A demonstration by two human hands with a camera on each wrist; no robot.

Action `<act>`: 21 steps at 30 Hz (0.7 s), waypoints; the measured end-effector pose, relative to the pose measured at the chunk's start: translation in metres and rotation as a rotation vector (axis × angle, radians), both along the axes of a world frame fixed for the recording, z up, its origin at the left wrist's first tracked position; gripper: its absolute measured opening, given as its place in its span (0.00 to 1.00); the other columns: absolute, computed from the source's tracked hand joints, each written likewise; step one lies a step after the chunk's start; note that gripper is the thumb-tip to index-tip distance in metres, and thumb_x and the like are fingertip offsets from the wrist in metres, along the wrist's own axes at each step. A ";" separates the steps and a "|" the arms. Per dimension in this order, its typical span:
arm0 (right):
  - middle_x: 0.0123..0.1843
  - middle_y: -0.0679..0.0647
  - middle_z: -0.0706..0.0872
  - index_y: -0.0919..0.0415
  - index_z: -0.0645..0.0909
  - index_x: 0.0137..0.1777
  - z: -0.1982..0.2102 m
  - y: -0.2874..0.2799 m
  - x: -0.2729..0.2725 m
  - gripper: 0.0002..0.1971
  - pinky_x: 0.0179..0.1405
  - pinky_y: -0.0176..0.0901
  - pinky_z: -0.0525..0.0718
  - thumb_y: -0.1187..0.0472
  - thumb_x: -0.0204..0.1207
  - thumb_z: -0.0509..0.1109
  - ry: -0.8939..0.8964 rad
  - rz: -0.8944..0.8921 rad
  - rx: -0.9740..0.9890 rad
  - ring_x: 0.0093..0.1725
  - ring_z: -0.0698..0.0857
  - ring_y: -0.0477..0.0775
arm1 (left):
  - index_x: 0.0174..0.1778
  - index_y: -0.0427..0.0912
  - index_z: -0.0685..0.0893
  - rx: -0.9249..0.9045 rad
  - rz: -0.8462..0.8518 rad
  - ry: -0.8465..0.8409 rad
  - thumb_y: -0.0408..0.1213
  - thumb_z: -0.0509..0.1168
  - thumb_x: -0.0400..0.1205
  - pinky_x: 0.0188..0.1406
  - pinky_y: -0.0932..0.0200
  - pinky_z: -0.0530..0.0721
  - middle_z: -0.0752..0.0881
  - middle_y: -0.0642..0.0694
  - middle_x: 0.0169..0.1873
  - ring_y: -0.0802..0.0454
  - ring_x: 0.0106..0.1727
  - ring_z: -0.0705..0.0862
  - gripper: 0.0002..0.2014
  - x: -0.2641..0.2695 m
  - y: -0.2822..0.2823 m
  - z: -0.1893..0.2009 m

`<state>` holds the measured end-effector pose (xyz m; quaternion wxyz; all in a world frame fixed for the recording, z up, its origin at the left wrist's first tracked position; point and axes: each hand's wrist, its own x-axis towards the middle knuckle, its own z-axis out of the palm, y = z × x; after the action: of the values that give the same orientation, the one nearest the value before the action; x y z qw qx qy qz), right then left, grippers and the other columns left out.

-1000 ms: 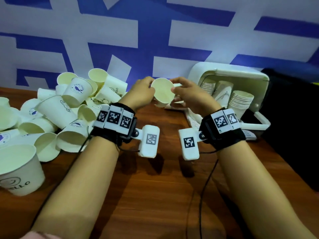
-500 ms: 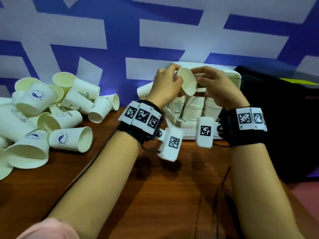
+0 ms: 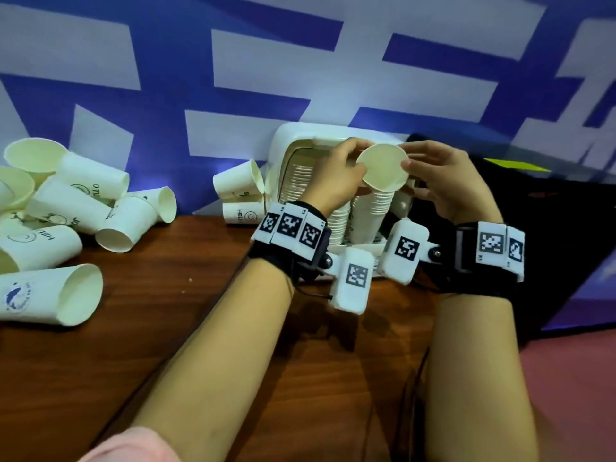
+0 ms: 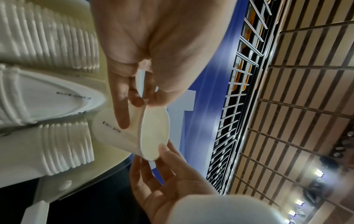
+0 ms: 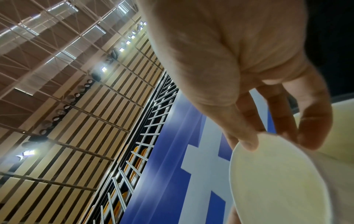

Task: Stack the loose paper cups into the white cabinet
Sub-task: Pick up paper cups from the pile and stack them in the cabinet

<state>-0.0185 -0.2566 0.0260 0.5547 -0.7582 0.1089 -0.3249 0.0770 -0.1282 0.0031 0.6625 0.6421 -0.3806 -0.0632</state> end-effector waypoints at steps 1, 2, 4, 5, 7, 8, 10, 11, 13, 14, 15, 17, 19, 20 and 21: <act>0.48 0.55 0.87 0.63 0.83 0.57 -0.002 -0.005 -0.001 0.09 0.37 0.36 0.86 0.73 0.80 0.66 -0.003 -0.008 0.014 0.39 0.88 0.43 | 0.64 0.41 0.80 -0.011 -0.010 0.000 0.22 0.56 0.83 0.47 0.47 0.90 0.81 0.42 0.62 0.42 0.60 0.82 0.17 0.002 -0.005 -0.002; 0.48 0.55 0.88 0.63 0.83 0.57 -0.003 -0.008 -0.002 0.10 0.39 0.38 0.87 0.73 0.80 0.67 -0.003 -0.017 0.024 0.40 0.88 0.43 | 0.63 0.42 0.81 -0.022 -0.015 -0.007 0.23 0.57 0.83 0.48 0.48 0.90 0.82 0.43 0.62 0.43 0.61 0.82 0.17 0.004 -0.009 -0.004; 0.50 0.54 0.88 0.62 0.84 0.56 -0.005 -0.014 -0.003 0.11 0.48 0.44 0.88 0.73 0.79 0.68 -0.003 -0.038 0.027 0.46 0.88 0.47 | 0.62 0.45 0.83 -0.037 -0.010 -0.046 0.25 0.59 0.83 0.48 0.46 0.90 0.83 0.46 0.61 0.45 0.61 0.83 0.16 0.010 -0.017 -0.009; 0.51 0.55 0.89 0.60 0.84 0.55 -0.006 -0.016 -0.003 0.11 0.51 0.46 0.88 0.73 0.78 0.68 -0.007 -0.044 0.030 0.48 0.88 0.49 | 0.62 0.47 0.83 -0.045 -0.008 -0.068 0.26 0.61 0.82 0.49 0.45 0.90 0.84 0.47 0.60 0.46 0.61 0.83 0.16 0.013 -0.019 -0.011; 0.51 0.55 0.89 0.60 0.85 0.54 -0.009 -0.017 -0.002 0.11 0.55 0.49 0.86 0.74 0.78 0.68 -0.013 -0.056 0.037 0.49 0.87 0.51 | 0.62 0.50 0.84 -0.059 -0.006 -0.092 0.27 0.63 0.81 0.51 0.44 0.89 0.85 0.49 0.61 0.46 0.62 0.83 0.17 0.017 -0.023 -0.016; 0.50 0.55 0.89 0.59 0.85 0.52 -0.010 -0.017 -0.001 0.11 0.55 0.49 0.86 0.74 0.78 0.68 -0.015 -0.061 0.034 0.49 0.87 0.51 | 0.62 0.50 0.84 -0.064 -0.007 -0.092 0.27 0.64 0.81 0.52 0.43 0.89 0.85 0.49 0.61 0.47 0.62 0.83 0.18 0.019 -0.024 -0.019; 0.47 0.54 0.89 0.56 0.85 0.48 -0.014 -0.017 0.003 0.12 0.55 0.50 0.85 0.74 0.77 0.68 -0.017 -0.074 0.021 0.47 0.88 0.49 | 0.64 0.50 0.84 -0.060 0.004 -0.101 0.27 0.64 0.81 0.53 0.44 0.89 0.84 0.49 0.62 0.48 0.62 0.83 0.18 0.023 -0.027 -0.025; 0.46 0.53 0.89 0.56 0.85 0.47 -0.017 -0.018 0.005 0.12 0.54 0.49 0.85 0.75 0.76 0.68 -0.018 -0.084 0.022 0.45 0.88 0.48 | 0.64 0.50 0.83 -0.053 0.013 -0.113 0.28 0.64 0.81 0.53 0.45 0.89 0.84 0.49 0.62 0.48 0.62 0.83 0.18 0.025 -0.029 -0.027; 0.43 0.52 0.89 0.55 0.85 0.45 -0.021 -0.018 0.008 0.13 0.49 0.46 0.85 0.75 0.77 0.67 -0.021 -0.106 0.044 0.40 0.87 0.45 | 0.65 0.49 0.83 -0.045 0.022 -0.131 0.31 0.63 0.83 0.53 0.45 0.89 0.85 0.47 0.62 0.48 0.61 0.84 0.15 0.027 -0.032 -0.030; 0.43 0.52 0.89 0.55 0.85 0.45 -0.022 -0.018 0.010 0.13 0.47 0.45 0.85 0.75 0.77 0.67 -0.026 -0.113 0.061 0.39 0.87 0.44 | 0.65 0.47 0.83 -0.040 0.023 -0.137 0.32 0.62 0.85 0.53 0.46 0.89 0.85 0.46 0.61 0.48 0.60 0.84 0.14 0.027 -0.033 -0.031; 0.43 0.52 0.88 0.55 0.85 0.45 -0.024 -0.018 0.011 0.13 0.45 0.43 0.85 0.75 0.78 0.67 -0.031 -0.117 0.077 0.38 0.87 0.43 | 0.65 0.46 0.83 -0.037 0.024 -0.139 0.33 0.61 0.85 0.52 0.47 0.89 0.85 0.46 0.60 0.48 0.59 0.85 0.14 0.027 -0.034 -0.031; 0.43 0.51 0.88 0.55 0.85 0.46 -0.025 -0.017 0.014 0.12 0.42 0.40 0.85 0.73 0.79 0.67 -0.036 -0.122 0.097 0.36 0.87 0.41 | 0.65 0.45 0.83 -0.036 0.018 -0.140 0.33 0.60 0.86 0.50 0.50 0.90 0.85 0.46 0.58 0.49 0.57 0.85 0.13 0.027 -0.035 -0.031; 0.43 0.50 0.88 0.56 0.84 0.47 -0.025 -0.016 0.014 0.11 0.39 0.38 0.85 0.72 0.80 0.66 -0.038 -0.119 0.107 0.36 0.86 0.39 | 0.65 0.45 0.82 -0.030 0.011 -0.144 0.33 0.60 0.86 0.49 0.51 0.90 0.84 0.46 0.59 0.49 0.56 0.86 0.14 0.028 -0.034 -0.031; 0.43 0.50 0.88 0.56 0.84 0.48 -0.024 -0.015 0.013 0.10 0.38 0.38 0.85 0.72 0.80 0.66 -0.038 -0.116 0.108 0.36 0.86 0.39 | 0.66 0.45 0.82 -0.025 0.006 -0.142 0.33 0.61 0.86 0.49 0.51 0.90 0.84 0.45 0.60 0.48 0.57 0.86 0.14 0.029 -0.034 -0.031; 0.44 0.50 0.88 0.57 0.84 0.48 -0.023 -0.015 0.013 0.10 0.38 0.38 0.85 0.72 0.80 0.66 -0.037 -0.114 0.108 0.36 0.86 0.39 | 0.66 0.46 0.82 -0.021 -0.001 -0.137 0.33 0.61 0.85 0.49 0.50 0.90 0.84 0.44 0.61 0.47 0.57 0.86 0.14 0.029 -0.033 -0.031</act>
<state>-0.0055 -0.2716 0.0030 0.5773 -0.7138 0.1587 -0.3635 0.1061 -0.1614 -0.0274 0.6415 0.6377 -0.4261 -0.0153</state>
